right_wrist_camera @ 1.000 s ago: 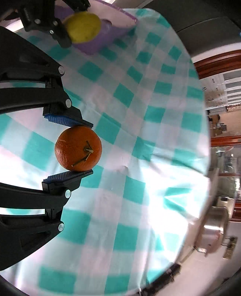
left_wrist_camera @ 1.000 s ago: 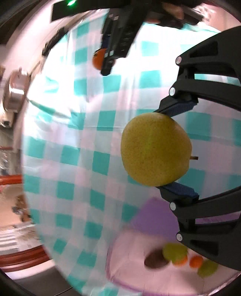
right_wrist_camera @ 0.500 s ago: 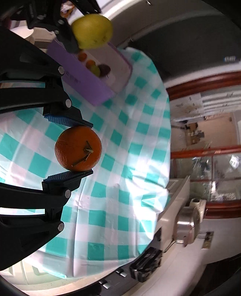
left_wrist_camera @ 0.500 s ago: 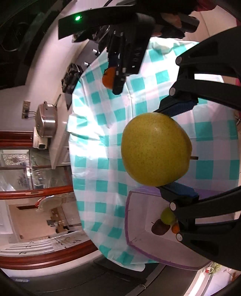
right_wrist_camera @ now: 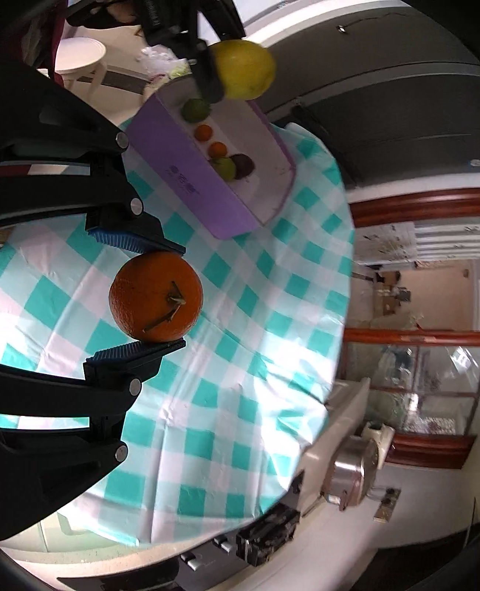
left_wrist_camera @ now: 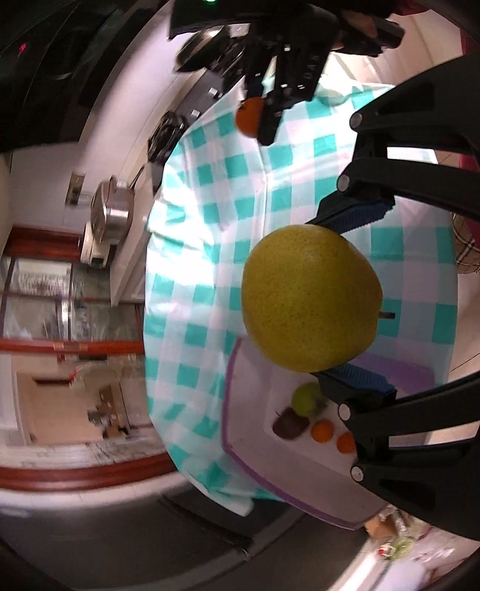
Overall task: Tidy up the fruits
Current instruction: 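Carry the orange and yellow pear over the purple box and lower them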
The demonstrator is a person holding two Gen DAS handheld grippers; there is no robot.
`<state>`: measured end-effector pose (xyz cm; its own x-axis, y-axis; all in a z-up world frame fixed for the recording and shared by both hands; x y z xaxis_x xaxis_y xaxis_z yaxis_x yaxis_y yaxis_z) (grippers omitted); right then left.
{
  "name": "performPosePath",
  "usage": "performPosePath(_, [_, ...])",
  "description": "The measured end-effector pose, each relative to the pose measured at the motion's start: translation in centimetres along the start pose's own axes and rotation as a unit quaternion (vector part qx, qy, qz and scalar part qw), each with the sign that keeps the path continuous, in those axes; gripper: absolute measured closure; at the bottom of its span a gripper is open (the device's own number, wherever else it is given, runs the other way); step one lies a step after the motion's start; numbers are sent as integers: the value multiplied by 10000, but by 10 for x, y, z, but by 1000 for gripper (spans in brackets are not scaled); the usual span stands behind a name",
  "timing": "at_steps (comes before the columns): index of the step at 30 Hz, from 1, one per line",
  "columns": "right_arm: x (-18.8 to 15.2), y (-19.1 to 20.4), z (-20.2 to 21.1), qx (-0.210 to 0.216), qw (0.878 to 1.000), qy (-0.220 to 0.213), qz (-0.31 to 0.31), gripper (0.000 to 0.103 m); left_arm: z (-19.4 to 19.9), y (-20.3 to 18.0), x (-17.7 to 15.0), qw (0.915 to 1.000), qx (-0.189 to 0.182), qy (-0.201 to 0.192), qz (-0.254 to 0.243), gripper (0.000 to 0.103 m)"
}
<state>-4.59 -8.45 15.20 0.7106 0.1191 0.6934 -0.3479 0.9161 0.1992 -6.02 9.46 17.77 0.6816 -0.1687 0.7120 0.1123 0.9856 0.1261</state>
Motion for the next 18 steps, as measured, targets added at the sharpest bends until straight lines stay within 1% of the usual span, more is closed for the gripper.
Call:
performPosePath(4, [3, 33, -30, 376, 9990, 229, 127, 60, -8, 33, -6, 9991, 230, 50, 352, 40])
performPosePath(6, [13, 57, -50, 630, 9969, 335, 335, 60, -15, 57, -8, 9972, 399, 62, 636, 40])
performPosePath(8, [29, 80, -72, 854, 9936, 393, 630, 60, -23, 77, -11, 9950, 584, 101, 809, 40])
performPosePath(10, [46, 104, -99, 1097, 9887, 525, 877, 60, -34, 99, -17, 9914, 749, 288, 1030, 40])
performPosePath(14, [73, 138, -141, 1465, 9791, 694, 1229, 60, -61, 140, -39, 9818, 1066, 723, 1398, 40])
performPosePath(16, [79, 153, -167, 1634, 9729, 876, 1383, 60, -72, 157, -50, 9748, 1195, 914, 1646, 40])
performPosePath(18, [80, 166, -190, 1746, 9665, 1068, 1551, 60, -87, 173, -65, 9657, 1295, 1202, 1902, 40])
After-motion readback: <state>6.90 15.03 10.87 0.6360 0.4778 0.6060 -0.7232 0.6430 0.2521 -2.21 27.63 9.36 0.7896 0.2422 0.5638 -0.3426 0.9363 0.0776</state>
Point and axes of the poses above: each gripper's, at about its wrist camera, not at the fingertips, and z roughly against the way its jaws point, y to its left, x to its top, the point moved 10 cm from there along -z, roughly the way its jaws point, and after that the axes turned 9 degrees about x, right-handed, at the moved point
